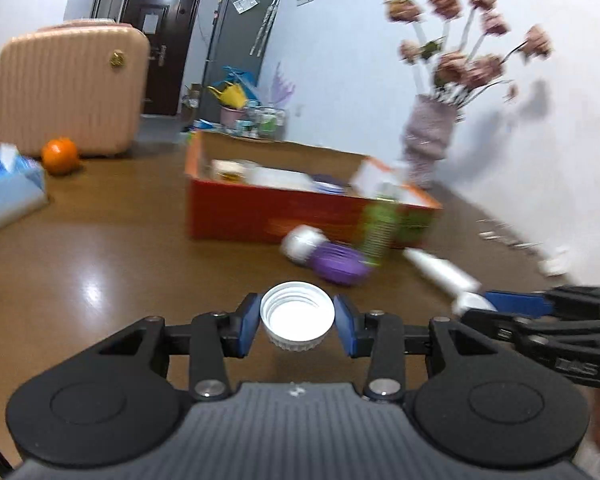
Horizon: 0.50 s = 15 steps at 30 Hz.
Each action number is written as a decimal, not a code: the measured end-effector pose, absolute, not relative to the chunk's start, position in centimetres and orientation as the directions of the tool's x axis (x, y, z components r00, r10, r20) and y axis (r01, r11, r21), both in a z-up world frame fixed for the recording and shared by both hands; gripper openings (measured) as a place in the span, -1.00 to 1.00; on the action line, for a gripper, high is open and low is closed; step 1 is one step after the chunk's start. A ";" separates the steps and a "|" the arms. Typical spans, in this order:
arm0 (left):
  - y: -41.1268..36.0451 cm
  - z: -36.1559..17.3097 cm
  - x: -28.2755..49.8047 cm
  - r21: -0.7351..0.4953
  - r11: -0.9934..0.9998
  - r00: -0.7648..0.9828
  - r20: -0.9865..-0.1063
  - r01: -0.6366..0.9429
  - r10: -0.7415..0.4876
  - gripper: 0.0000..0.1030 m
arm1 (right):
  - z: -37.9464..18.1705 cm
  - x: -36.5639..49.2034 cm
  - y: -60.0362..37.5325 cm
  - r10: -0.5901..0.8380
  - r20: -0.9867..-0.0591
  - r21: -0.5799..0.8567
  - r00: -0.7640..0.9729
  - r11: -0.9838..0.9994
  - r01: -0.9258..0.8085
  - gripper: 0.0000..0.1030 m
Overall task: Organize rigid objects
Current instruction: 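Grasp the white screw cap with the left tool while the right tool grasps the white barcode lid, then carry the white cap and barcode lid into the box and open both tools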
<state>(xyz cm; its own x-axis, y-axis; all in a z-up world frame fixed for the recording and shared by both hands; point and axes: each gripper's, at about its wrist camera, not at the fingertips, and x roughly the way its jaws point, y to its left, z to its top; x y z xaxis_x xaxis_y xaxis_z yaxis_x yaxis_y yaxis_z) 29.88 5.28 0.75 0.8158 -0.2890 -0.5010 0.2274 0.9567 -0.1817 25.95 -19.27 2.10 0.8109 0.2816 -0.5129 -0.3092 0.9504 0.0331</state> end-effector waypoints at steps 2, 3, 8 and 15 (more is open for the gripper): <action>3.4 0.7 27.2 -0.239 0.941 0.810 -0.486 0.238 -0.328 -0.21 | 2.0 24.3 -21.0 0.277 -0.499 0.043 0.821 0.954 -0.296 -0.24; 2.6 0.7 26.0 -0.253 0.938 0.807 -0.485 0.239 -0.337 -0.21 | 1.9 23.7 -21.7 0.277 -0.497 0.051 0.822 0.955 -0.291 -0.24; -0.6 1.7 21.9 -0.200 0.947 0.808 -0.494 0.252 -0.320 -0.21 | 1.5 21.7 -24.3 0.309 -0.482 0.097 0.820 0.949 -0.301 -0.24; -1.9 3.1 21.4 -0.155 0.959 0.824 -0.490 0.239 -0.285 -0.21 | 1.3 21.9 -25.2 0.342 -0.452 0.138 0.824 0.939 -0.314 -0.24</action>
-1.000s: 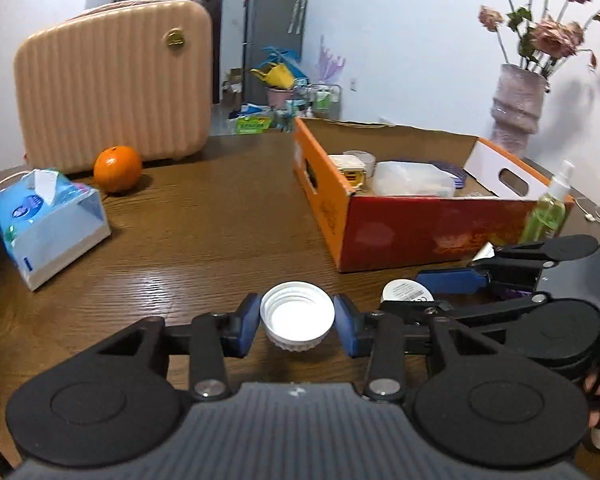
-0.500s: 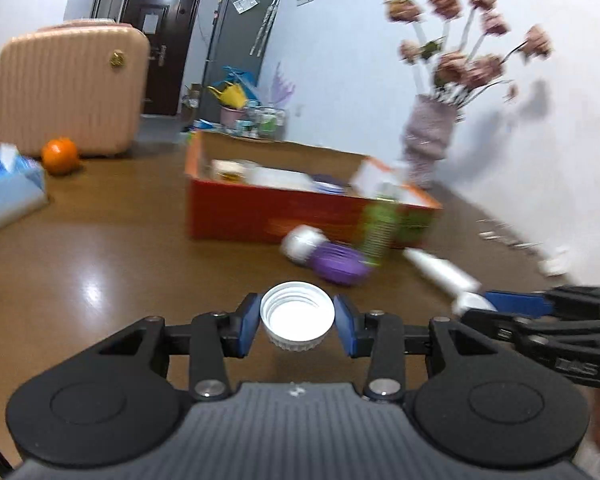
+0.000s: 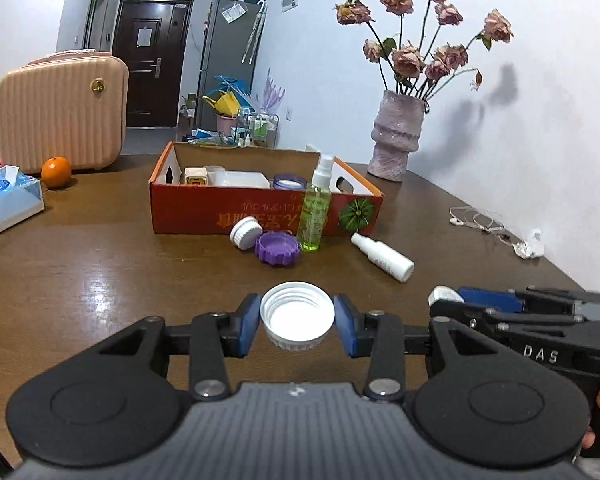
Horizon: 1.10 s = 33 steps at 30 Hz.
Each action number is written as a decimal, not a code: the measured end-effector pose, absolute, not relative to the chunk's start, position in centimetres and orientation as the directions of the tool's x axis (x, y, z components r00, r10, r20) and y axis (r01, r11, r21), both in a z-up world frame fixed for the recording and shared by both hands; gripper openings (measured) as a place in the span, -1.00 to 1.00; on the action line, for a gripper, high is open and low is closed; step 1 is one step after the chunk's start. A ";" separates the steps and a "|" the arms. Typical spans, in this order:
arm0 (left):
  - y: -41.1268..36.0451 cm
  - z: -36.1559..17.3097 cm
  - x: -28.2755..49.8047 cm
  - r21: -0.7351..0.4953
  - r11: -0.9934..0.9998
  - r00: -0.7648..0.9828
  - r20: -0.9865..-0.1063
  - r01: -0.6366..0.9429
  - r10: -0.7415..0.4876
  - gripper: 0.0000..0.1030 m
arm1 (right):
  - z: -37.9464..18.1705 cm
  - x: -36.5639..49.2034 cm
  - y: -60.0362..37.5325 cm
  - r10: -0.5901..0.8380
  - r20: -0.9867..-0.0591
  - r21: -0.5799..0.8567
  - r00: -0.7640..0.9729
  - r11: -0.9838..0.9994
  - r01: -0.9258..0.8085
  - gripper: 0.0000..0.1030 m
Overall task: Organize rigid objects
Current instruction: 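Carry the white cap and barcode lid into the box and open both tools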
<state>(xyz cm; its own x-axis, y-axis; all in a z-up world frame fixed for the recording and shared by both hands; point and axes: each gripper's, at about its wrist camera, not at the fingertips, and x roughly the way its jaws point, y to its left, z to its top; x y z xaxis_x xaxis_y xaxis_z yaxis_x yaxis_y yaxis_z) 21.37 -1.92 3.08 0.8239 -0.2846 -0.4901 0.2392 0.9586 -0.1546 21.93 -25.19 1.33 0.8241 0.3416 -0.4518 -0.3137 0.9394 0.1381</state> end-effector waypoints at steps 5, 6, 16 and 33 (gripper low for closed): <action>-1.6 3.9 23.8 -0.153 0.961 0.835 -0.477 0.230 -0.276 -0.21 | 2.4 24.7 -26.4 0.337 -0.438 0.132 0.833 0.941 -0.311 -0.24; -1.4 4.3 24.5 -0.145 0.963 0.839 -0.473 0.228 -0.270 -0.21 | 3.1 25.7 -26.9 0.338 -0.428 0.132 0.839 0.941 -0.311 -0.24; 1.8 7.7 43.7 -0.098 0.981 0.817 -0.542 0.168 -0.194 -0.21 | 8.6 48.0 -30.3 0.363 -0.520 0.199 0.773 0.932 -0.304 -0.24; 2.5 0.6 58.9 0.039 0.976 0.712 -0.691 0.215 -0.129 0.00 | 0.7 68.9 -20.0 -0.014 -0.727 -0.277 0.686 0.921 -0.275 -0.09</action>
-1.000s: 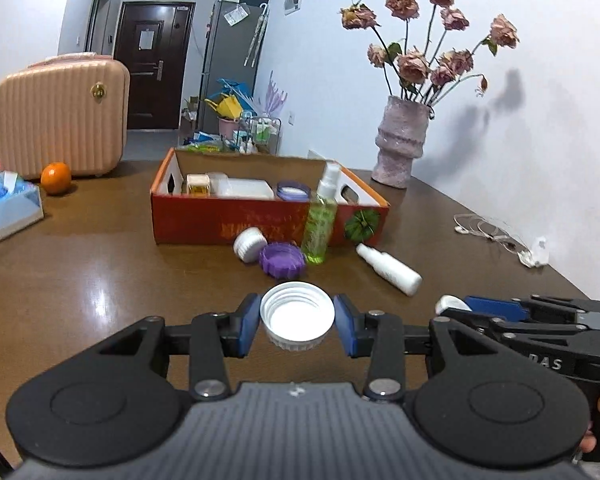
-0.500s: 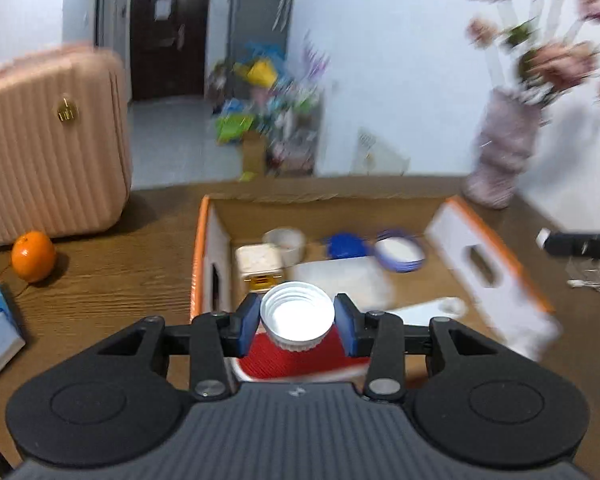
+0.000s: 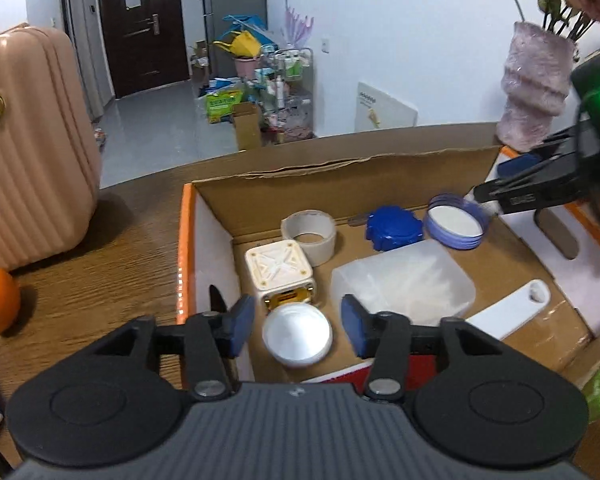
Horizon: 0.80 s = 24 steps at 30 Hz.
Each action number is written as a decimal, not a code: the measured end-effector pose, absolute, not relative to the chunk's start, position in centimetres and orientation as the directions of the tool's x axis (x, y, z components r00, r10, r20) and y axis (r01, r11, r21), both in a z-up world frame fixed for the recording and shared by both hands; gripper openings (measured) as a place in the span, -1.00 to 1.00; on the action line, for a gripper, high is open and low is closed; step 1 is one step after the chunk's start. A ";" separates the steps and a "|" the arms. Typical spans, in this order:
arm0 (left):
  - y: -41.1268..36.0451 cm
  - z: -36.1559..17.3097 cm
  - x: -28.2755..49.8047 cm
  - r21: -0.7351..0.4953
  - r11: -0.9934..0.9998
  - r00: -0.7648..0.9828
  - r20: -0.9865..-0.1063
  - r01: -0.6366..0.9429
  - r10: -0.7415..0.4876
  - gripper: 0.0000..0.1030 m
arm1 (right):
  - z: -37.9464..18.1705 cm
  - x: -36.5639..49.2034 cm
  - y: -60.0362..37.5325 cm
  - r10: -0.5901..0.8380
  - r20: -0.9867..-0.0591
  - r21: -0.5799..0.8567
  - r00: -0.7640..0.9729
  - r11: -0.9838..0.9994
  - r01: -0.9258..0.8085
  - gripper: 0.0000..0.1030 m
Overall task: Organize rigid objects
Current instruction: 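Carry the white cap and barcode lid into the box and open both tools, then lift both tools out of the box and back over the table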
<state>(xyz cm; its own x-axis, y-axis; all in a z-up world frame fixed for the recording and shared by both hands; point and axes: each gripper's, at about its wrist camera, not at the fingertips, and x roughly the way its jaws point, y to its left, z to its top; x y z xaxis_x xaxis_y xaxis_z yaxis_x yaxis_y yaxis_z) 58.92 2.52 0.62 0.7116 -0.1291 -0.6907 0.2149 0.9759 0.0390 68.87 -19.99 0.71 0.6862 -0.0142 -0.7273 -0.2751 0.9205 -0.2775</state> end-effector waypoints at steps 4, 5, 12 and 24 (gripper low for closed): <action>2.9 1.1 58.6 0.003 0.974 0.710 -0.685 0.226 -0.163 0.04 | 1.9 68.2 -19.9 0.022 -0.705 -0.250 0.709 0.928 -0.277 0.16; 3.0 1.2 58.6 0.002 0.975 0.714 -0.681 0.224 -0.162 0.03 | 2.4 67.8 -19.9 0.028 -0.700 -0.244 0.714 0.930 -0.276 0.16; 3.9 3.9 56.5 -0.008 0.981 0.744 -0.651 0.194 -0.152 0.09 | 7.6 63.4 -22.5 0.075 -0.663 -0.184 0.745 0.948 -0.260 0.16; 3.7 12.1 42.0 -0.003 0.977 0.855 -0.483 0.212 -0.187 0.42 | 14.7 45.5 -25.2 0.209 -0.542 -0.135 0.814 0.934 -0.330 0.30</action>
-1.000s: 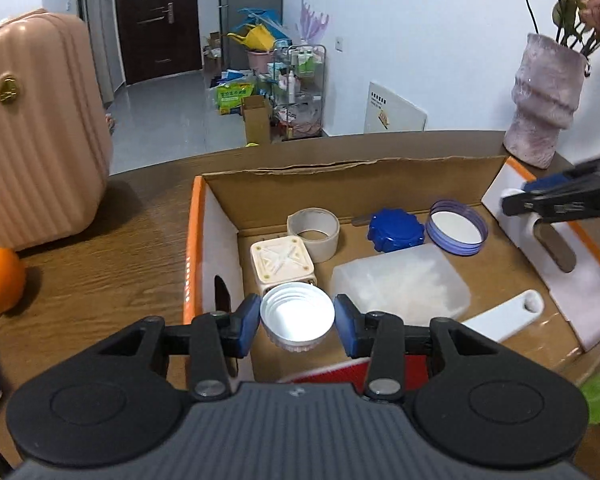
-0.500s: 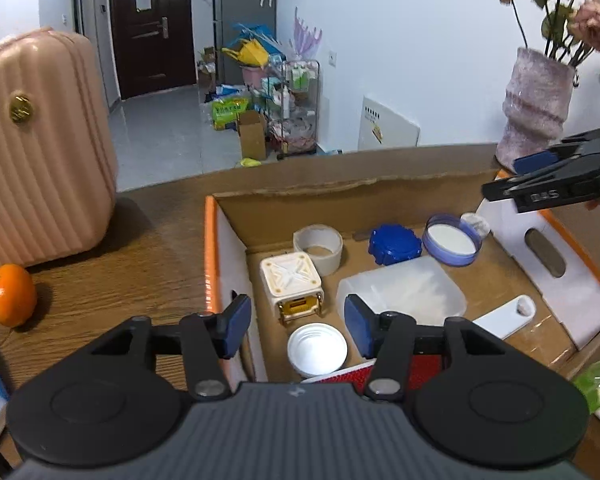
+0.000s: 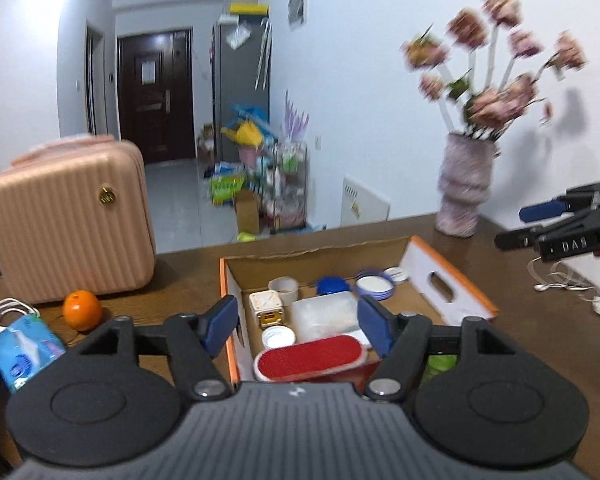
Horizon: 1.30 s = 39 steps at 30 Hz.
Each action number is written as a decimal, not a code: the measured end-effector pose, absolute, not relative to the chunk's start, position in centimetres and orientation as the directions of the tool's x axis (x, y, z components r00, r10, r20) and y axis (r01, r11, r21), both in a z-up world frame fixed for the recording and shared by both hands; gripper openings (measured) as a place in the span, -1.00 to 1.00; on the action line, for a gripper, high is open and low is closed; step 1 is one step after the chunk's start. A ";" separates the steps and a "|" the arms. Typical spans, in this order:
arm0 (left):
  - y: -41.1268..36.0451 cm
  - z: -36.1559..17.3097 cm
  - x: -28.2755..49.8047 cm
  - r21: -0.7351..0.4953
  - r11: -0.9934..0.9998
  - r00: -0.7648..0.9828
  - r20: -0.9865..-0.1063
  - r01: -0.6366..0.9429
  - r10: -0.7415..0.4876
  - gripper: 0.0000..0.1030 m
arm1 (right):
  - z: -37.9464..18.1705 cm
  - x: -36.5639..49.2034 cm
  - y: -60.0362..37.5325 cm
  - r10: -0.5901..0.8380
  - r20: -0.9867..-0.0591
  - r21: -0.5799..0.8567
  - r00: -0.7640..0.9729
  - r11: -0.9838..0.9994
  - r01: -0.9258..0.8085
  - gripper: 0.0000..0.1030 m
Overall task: Organize rigid objects
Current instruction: 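Lift both tools out of the box and back over the table, then move the left tool to the purple cap while the right tool approaches the white spray bottle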
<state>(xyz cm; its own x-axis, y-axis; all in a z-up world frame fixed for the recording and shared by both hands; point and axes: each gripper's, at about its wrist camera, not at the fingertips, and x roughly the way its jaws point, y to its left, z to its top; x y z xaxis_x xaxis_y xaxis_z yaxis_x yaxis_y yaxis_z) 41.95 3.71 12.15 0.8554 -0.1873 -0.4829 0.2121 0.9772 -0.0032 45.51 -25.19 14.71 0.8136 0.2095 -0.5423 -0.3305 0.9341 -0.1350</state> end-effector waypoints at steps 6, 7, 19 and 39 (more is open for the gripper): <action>3.4 13.3 32.4 -0.036 0.969 0.880 -0.412 0.245 -0.237 0.60 | 14.4 34.6 -25.6 0.303 -0.453 -0.065 0.838 0.927 -0.370 0.46; 3.3 13.2 31.0 -0.042 0.969 0.883 -0.403 0.245 -0.241 0.65 | 13.9 32.8 -25.6 0.319 -0.442 -0.054 0.839 0.924 -0.379 0.47; -1.1 6.5 16.4 -0.004 0.990 0.928 -0.349 0.138 -0.130 0.70 | 4.7 17.9 -25.4 0.250 -0.344 0.024 0.905 0.966 -0.258 0.51; -4.5 0.7 18.1 0.027 0.973 0.836 -0.518 0.229 -0.182 0.71 | -0.1 20.4 -26.1 0.253 -0.468 0.095 0.847 0.967 -0.236 0.48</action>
<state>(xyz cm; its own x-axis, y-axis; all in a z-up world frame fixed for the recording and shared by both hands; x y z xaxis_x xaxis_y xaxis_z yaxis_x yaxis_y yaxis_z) 18.07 -4.46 0.70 0.8357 -0.1819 -0.5183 0.2288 0.9731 0.0274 20.45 -26.05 -0.08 0.8469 0.2528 -0.4679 -0.2365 0.9670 0.0946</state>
